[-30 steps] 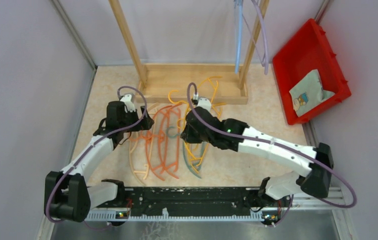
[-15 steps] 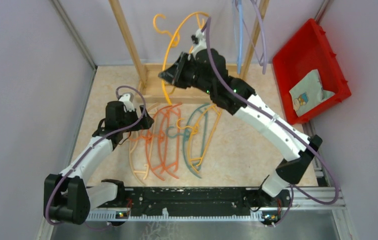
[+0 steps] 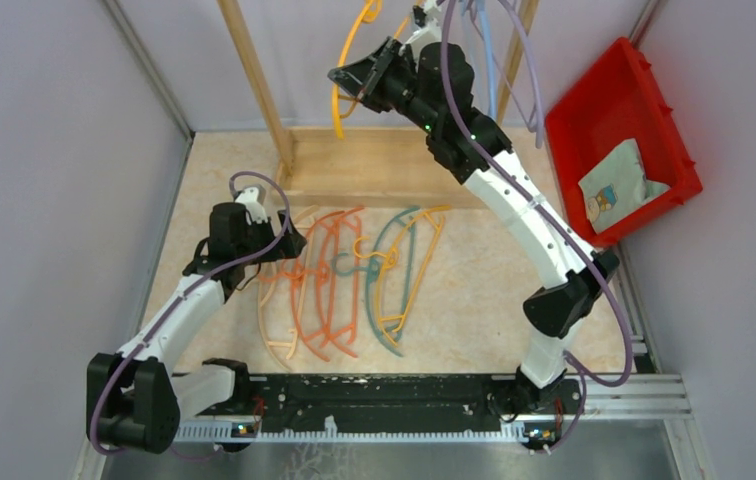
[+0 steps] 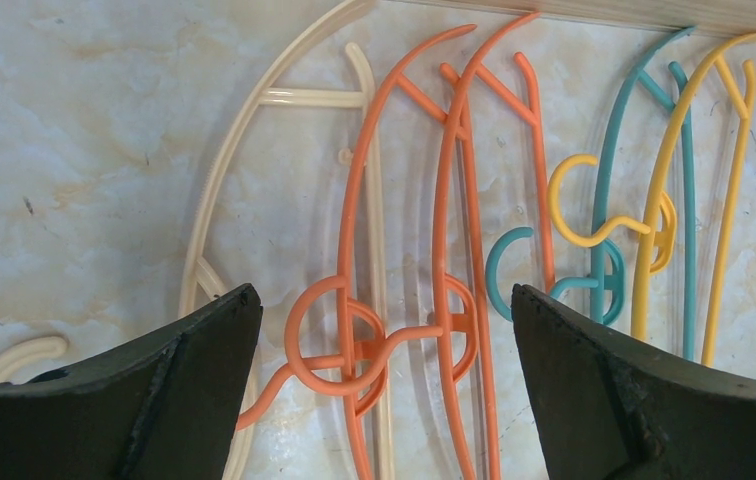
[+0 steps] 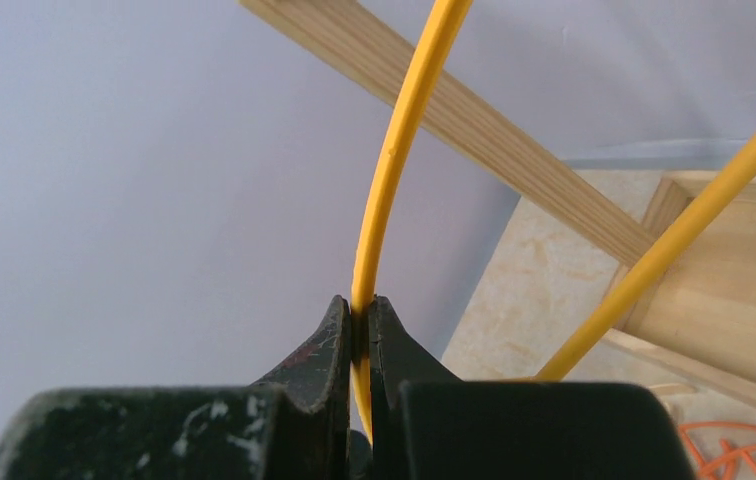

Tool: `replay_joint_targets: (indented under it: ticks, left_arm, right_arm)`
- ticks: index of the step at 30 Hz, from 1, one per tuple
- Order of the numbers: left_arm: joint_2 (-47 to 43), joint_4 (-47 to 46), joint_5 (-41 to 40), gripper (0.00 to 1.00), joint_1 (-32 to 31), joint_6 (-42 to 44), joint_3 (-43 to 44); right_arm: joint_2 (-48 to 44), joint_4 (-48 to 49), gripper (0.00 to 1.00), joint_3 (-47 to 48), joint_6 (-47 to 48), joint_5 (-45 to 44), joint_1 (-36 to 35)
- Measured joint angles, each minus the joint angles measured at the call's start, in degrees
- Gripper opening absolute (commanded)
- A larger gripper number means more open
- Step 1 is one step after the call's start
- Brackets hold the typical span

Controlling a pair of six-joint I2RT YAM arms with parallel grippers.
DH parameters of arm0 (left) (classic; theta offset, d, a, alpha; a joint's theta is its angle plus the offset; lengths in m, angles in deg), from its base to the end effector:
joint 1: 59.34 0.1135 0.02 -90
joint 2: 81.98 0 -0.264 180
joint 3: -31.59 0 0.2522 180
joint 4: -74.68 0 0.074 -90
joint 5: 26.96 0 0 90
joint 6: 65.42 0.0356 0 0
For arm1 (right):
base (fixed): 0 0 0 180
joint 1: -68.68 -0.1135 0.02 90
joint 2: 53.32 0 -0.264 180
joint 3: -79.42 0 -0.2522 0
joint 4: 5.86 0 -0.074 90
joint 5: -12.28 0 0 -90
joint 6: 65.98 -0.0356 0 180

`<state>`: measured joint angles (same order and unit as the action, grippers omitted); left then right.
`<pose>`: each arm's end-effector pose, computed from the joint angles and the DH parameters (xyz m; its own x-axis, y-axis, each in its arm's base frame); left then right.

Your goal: Organize the hangers

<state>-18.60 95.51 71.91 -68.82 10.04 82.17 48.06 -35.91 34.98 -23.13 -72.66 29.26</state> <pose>0.2344 -0.0447 0.2332 -0.6014 -0.1511 -0.7845 0.1430 0.9458 -0.2917 0.2992 0.2500 0.5219 -0.4757 0.5543 -0.6830 -0.5172 0.4518 0.7269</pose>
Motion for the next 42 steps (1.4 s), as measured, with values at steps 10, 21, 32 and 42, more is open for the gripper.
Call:
replay_joint_targets:
  ticks: [10,21,32,42]
  left_arm:
    - [0.0,0.9,-0.4,1.0,0.0,0.5,0.0]
    - [0.1,0.9,-0.7,1.0,0.0,1.3,0.0]
    - [0.4,0.9,-0.7,1.0,0.0,1.4,0.0]
    - [0.4,0.9,-0.7,1.0,0.0,1.4,0.0]
  right_arm:
    - [-1.5,9.5,0.0,-11.3,-11.6,0.2,8.2]
    - [-9.2,13.1,0.37,-18.3,-17.4,-0.7,12.4]
    - [-14.6,7.6,0.79,-22.9,-15.4,-1.5,12.6]
    - [-20.3,-2.4,0.81,-23.6,-8.2,-3.4,10.3]
